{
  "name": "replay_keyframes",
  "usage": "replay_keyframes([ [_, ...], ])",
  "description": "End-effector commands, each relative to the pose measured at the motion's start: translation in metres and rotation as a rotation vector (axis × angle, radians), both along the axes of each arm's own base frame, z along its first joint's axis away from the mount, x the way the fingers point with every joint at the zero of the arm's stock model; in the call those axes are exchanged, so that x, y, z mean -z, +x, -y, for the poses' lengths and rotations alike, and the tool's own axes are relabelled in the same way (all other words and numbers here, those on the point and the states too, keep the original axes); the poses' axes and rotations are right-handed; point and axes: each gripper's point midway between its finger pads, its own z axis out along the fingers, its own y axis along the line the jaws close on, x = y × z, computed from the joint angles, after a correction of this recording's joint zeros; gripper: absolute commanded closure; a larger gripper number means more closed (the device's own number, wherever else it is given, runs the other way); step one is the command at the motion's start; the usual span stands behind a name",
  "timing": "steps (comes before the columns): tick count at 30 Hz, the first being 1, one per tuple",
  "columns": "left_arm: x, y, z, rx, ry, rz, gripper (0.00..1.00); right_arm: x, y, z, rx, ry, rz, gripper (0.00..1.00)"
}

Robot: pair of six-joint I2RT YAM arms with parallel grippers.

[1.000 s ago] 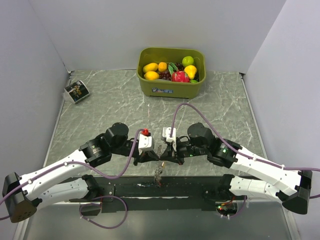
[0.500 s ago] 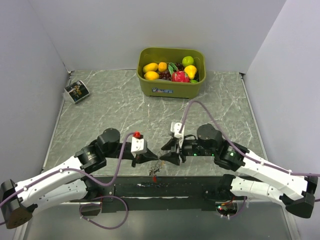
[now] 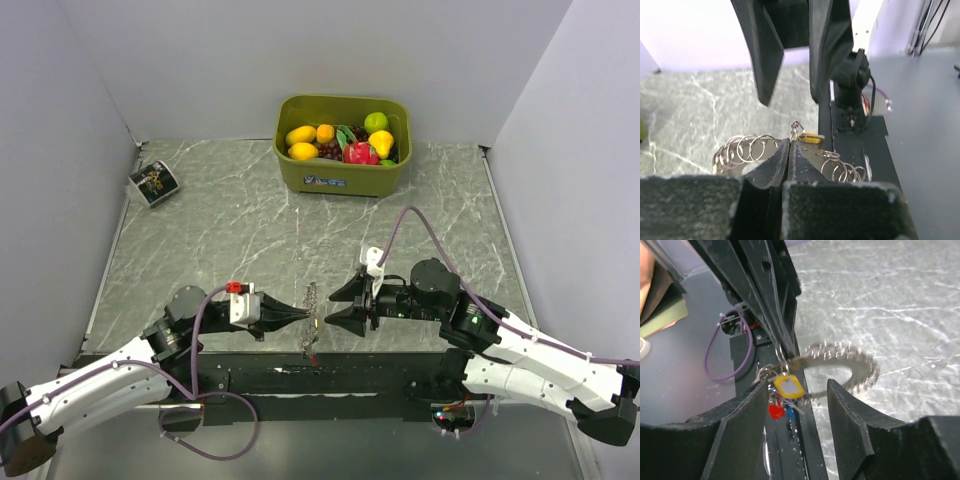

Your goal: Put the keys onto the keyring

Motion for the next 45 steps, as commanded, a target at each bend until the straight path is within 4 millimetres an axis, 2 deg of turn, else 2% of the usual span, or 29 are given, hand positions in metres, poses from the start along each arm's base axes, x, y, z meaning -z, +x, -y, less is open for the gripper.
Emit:
replay_keyframes([
  [1, -0.053, -0.01, -0.008, 0.018, -0.234, 0.098, 0.99, -0.014, -0.007, -0.002, -0.037, 0.076, 0.023, 0.45],
  [6, -0.055, -0.023, -0.009, 0.086, -0.274, 0.124, 0.99, -0.019, -0.016, -0.005, -0.1, 0.108, 0.042, 0.49],
  [13, -0.054, -0.023, -0.007, 0.093, -0.265, 0.128, 0.99, -0.028, -0.025, -0.009, -0.163, 0.143, 0.046, 0.49],
  [23, -0.056, -0.028, -0.006, 0.127, -0.269, 0.143, 0.99, -0.018, -0.021, -0.018, -0.17, 0.113, 0.023, 0.51],
  [24, -0.056, -0.029, -0.006, 0.131, -0.267, 0.146, 0.99, -0.023, -0.021, -0.02, -0.173, 0.129, 0.032, 0.51],
  [27, -0.057, -0.029, -0.006, 0.13, -0.265, 0.148, 0.99, -0.024, -0.022, -0.022, -0.184, 0.137, 0.027, 0.57],
  [28, -0.057, -0.029, -0.006, 0.13, -0.265, 0.148, 0.99, -0.023, -0.022, -0.022, -0.186, 0.135, 0.023, 0.64],
  [30, -0.056, -0.029, -0.006, 0.133, -0.266, 0.15, 0.99, -0.023, -0.021, -0.023, -0.183, 0.133, 0.022, 0.73],
  [31, -0.057, -0.03, -0.006, 0.134, -0.267, 0.153, 0.99, -0.022, -0.02, -0.023, -0.173, 0.133, 0.019, 0.81],
  [33, -0.057, -0.03, -0.007, 0.135, -0.265, 0.152, 0.99, -0.018, -0.018, -0.024, -0.17, 0.126, 0.014, 0.9],
  [34, -0.057, -0.03, -0.007, 0.133, -0.266, 0.148, 0.99, -0.017, -0.018, -0.024, -0.168, 0.12, 0.007, 1.0],
  [45, -0.064, -0.033, -0.015, 0.121, -0.3, 0.189, 0.99, 0.007, -0.012, -0.03, -0.163, 0.045, -0.019, 1.0],
])
